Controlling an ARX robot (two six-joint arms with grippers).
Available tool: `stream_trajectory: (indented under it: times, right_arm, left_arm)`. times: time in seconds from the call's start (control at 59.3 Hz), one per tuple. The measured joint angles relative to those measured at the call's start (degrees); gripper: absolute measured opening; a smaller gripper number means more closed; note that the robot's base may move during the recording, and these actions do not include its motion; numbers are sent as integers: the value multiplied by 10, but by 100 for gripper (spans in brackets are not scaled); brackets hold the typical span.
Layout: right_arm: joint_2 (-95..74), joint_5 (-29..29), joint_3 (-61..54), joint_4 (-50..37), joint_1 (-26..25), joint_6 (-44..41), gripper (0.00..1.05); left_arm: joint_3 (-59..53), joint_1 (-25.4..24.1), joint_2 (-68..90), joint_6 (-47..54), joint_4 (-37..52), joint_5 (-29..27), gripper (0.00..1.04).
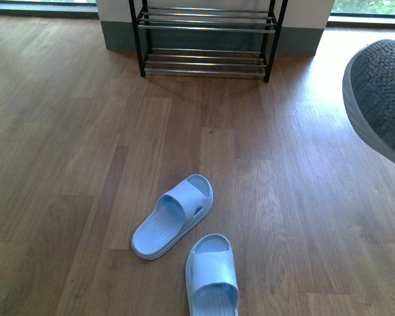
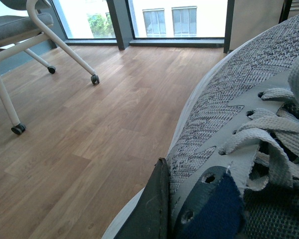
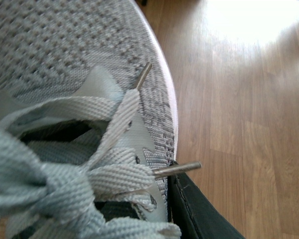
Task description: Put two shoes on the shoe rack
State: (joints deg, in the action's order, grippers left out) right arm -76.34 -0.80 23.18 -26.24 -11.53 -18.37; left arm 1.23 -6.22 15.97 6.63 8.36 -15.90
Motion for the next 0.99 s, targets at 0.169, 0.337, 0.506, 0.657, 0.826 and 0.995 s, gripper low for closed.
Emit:
stream_trajectory:
  times: [0.169, 0.337, 0.506, 0.657, 0.826, 0.995]
  right_arm:
    - [253, -9, -70, 118, 10, 6, 4]
    - [422, -16, -99, 228, 24, 28, 4]
    - [629, -24, -123, 369, 57, 61, 4]
    - [681, 8, -154, 320, 26, 100, 4]
    - [693, 23, -196, 282, -27, 125, 4]
    - [706, -25, -197, 283, 26, 125, 4]
  left_arm:
    - [0, 0, 0, 0, 0, 0, 2]
    - [0, 0, 0, 0, 0, 0, 2]
    - [0, 0, 0, 0, 0, 0, 2]
    - [0, 0, 0, 0, 0, 0, 2]
    - [0, 0, 0, 0, 0, -1, 2]
    - [0, 0, 0, 0, 0, -1, 2]
